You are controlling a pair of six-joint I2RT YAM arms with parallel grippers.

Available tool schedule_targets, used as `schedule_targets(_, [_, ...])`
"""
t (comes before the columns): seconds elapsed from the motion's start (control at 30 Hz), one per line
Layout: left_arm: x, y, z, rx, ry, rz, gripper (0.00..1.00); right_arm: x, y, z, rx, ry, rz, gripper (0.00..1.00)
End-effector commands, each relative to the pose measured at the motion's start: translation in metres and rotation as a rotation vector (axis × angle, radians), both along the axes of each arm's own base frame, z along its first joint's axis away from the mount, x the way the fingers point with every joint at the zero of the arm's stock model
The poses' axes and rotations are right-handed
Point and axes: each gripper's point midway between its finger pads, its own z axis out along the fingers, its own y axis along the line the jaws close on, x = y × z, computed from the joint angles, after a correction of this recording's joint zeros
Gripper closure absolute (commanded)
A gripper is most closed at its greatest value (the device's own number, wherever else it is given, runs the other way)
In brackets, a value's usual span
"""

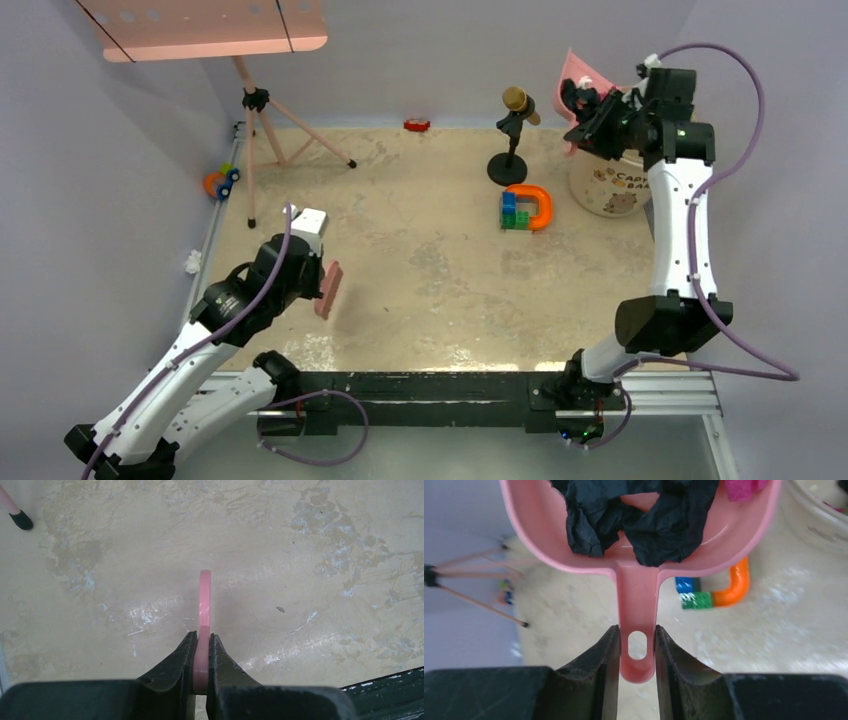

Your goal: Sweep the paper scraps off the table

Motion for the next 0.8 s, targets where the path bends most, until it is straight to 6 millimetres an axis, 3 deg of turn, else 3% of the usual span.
schedule_targets(0.0, [0.004, -0.009, 0.005, -0.069, -0.031, -0.001, 1.0, 0.033, 0.015, 0.07, 0.456, -0.309, 0.172, 1.0])
schedule_targets(0.1, [0.004, -0.008, 0.005, -0.068, -0.032, 0.005, 1.0, 0.045, -0.003, 0.081, 0.62, -0.405, 0.178, 1.0])
schedule_targets(0.27, [0.005, -0.007, 0.003, -0.06, -0.029, 0.013, 1.0, 0.058, -0.032, 0.08, 0.713, -0.494, 0.122, 1.0])
schedule_targets(0.43, [0.006, -0.008, 0.001, -0.053, -0.018, 0.009, 1.0, 0.041, -0.049, 0.069, 0.952, -0.659, 0.09, 1.0])
schedule_targets(0.57, [0.006, -0.009, -0.001, -0.051, -0.011, 0.005, 1.0, 0.04, -0.057, 0.052, 1.096, -0.706, 0.078, 1.0])
schedule_targets(0.77, [0.007, -0.009, -0.002, -0.047, -0.011, 0.009, 1.0, 0.027, -0.066, 0.047, 1.274, -0.803, 0.11, 1.0])
